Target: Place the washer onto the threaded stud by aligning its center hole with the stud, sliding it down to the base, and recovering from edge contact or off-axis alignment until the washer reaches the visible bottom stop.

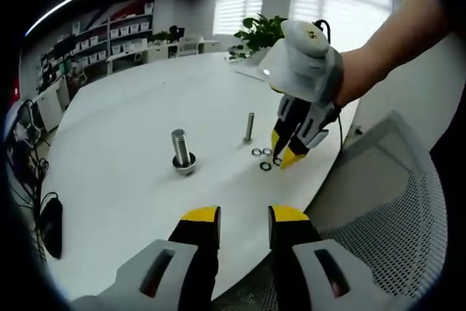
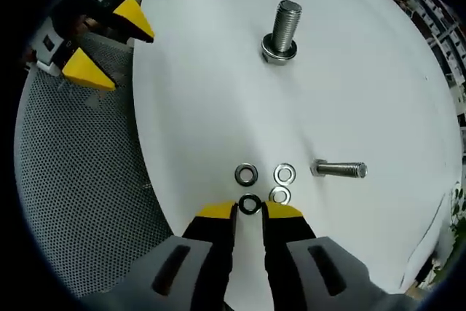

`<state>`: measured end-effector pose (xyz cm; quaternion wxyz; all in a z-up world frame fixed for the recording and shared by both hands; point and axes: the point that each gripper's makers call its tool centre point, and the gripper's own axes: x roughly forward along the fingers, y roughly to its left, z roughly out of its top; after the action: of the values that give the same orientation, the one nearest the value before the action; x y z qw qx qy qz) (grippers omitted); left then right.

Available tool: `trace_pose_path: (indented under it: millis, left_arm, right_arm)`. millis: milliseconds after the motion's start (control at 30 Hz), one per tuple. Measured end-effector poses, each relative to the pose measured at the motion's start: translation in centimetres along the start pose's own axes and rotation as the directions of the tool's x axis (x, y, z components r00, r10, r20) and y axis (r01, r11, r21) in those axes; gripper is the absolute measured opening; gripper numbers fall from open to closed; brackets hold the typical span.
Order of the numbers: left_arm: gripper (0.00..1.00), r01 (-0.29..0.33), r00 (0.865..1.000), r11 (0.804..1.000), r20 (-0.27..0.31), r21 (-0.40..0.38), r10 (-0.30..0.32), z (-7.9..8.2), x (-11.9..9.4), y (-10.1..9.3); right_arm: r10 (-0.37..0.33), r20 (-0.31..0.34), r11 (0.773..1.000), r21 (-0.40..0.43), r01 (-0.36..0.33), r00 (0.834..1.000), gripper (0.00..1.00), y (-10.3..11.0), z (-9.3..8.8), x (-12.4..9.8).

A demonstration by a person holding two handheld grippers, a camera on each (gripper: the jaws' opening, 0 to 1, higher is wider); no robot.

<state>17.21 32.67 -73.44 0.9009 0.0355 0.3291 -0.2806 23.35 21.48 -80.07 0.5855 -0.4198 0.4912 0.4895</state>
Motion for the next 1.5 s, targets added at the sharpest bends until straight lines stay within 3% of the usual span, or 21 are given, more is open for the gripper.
trace_pose_path:
  millis: [267, 433, 600, 700, 800, 933, 1133, 1500]
  left_arm:
    - [0.24, -0.005, 1.0, 1.0, 0.005, -0.002, 0.005, 0.1, -0.1, 0.1]
    - [0.24, -0.005, 1.0, 1.0, 0.006, -0.003, 0.005, 0.1, -0.1, 0.1]
    - [0.24, -0.005, 1.0, 1.0, 0.01, -0.004, 0.006, 0.2, -0.1, 0.2]
    - [0.24, -0.009, 1.0, 1.0, 0.015, -0.004, 0.009, 0.3, -0.2, 0.2]
    - [0.24, -0.011, 1.0, 1.0, 0.012, -0.011, 0.012, 0.2, -0.1, 0.3]
    - [0.24, -0.013, 1.0, 1.0, 0.018, -0.011, 0.013, 0.3, -0.2, 0.3]
    - [0.24, -0.011, 1.0, 1.0, 0.014, -0.01, 0.011, 0.2, -0.1, 0.3]
    - [0.23, -0.01, 1.0, 1.0, 0.01, -0.011, 0.01, 0.1, -0.2, 0.3]
  right_arm:
    - [0.017, -0.047, 1.0, 0.018, -0.016, 0.999, 0.15, -0.3, 0.0, 0.0]
    - [0.004, -0.095, 1.0, -0.016, -0.006, 0.995, 0.16, 0.0, 0.1, 0.1]
    - [-0.017, -0.12, 0.999, 0.041, 0.022, 0.993, 0.15, -0.1, 0.0, 0.0]
    - [-0.038, -0.094, 0.998, 0.045, 0.042, 0.995, 0.15, 0.0, -0.1, 0.0]
    - [-0.045, -0.012, 0.995, 0.087, 0.045, 0.999, 0.15, -0.1, -0.1, -0.1]
    - [-0.041, 0.026, 0.994, 0.102, 0.039, 0.999, 0.14, -0.2, -0.1, 0.0]
    - [-0.045, 0.013, 0.991, 0.127, 0.043, 0.999, 0.14, -0.4, -0.9, -0.3]
    - [-0.086, 0.13, 0.971, 0.231, 0.055, 0.988, 0.14, -2.6, -0.2, -3.3]
